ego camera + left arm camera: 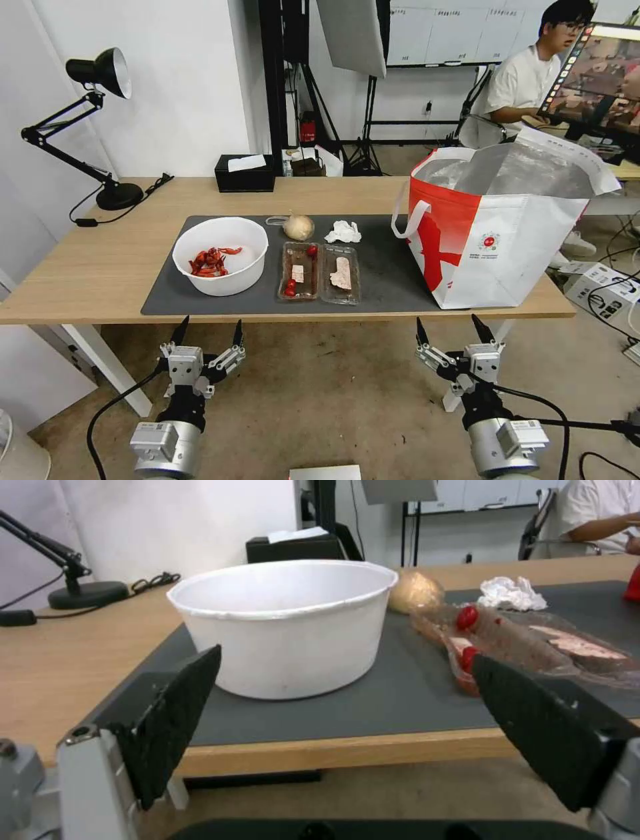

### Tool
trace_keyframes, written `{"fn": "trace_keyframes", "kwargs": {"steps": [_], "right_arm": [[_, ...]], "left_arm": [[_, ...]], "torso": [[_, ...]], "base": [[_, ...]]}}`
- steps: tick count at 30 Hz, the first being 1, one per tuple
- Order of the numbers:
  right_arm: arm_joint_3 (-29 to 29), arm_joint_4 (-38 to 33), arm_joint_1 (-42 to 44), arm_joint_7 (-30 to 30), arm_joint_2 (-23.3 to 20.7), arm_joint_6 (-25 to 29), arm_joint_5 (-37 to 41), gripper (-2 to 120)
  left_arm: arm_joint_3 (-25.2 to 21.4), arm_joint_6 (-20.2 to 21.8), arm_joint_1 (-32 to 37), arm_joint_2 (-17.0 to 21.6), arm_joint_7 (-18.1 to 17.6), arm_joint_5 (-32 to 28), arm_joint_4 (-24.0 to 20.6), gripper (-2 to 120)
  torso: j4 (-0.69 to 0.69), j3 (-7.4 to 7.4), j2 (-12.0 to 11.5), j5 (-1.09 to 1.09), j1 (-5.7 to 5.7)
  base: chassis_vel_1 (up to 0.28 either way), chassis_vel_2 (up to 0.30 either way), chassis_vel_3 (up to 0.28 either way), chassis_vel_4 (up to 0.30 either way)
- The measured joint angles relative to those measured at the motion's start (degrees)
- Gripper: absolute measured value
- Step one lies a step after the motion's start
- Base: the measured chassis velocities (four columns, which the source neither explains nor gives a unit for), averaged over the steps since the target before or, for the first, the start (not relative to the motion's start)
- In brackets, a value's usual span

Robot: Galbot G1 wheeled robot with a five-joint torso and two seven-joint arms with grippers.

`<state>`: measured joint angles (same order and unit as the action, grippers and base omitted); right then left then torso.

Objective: Pick up the trash from the table and place it into the takeout bag.

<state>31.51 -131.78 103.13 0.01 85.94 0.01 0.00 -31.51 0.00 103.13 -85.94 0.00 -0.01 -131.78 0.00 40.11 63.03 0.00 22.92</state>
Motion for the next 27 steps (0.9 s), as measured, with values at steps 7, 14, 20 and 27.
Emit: {"fn": "trace_keyframes", "kwargs": {"steps": [7,14,20,27], "right_arm": [[0.0,0.0,0.0,0.0,0.0,0.0,0.0,100],[0.0,0.0,0.0,0.0,0.0,0.0,0.0,100],[-0.19,0.09,-1.37,0.35,-1.73,0.5,0.66,100],[-2.03,1.87,-14.34,3.97,-16.62,5.99,6.93,100]], "left_arm": [[0.0,0.0,0.0,0.0,0.0,0.0,0.0,100],[0.0,0.0,0.0,0.0,0.0,0.0,0.0,100],[0.01,-0.72,-0.79,-0.4,-0.57,-0.16,-0.17,100],[0.75,-10.83,-8.55,-5.35,-7.07,-2.93,-2.52,100]], "torso": [[0.0,0.0,0.0,0.0,0.0],[0.0,0.0,0.0,0.0,0.0],[-0.02,0.0,0.0,0.01,-0.01],[0.01,0.01,-0.01,0.03,0.01]], "base": [[0.0,0.0,0.0,0.0],[0.0,0.0,0.0,0.0],[0.0,0.0,0.0,0.0],[0.0,0.0,0.0,0.0]]}}
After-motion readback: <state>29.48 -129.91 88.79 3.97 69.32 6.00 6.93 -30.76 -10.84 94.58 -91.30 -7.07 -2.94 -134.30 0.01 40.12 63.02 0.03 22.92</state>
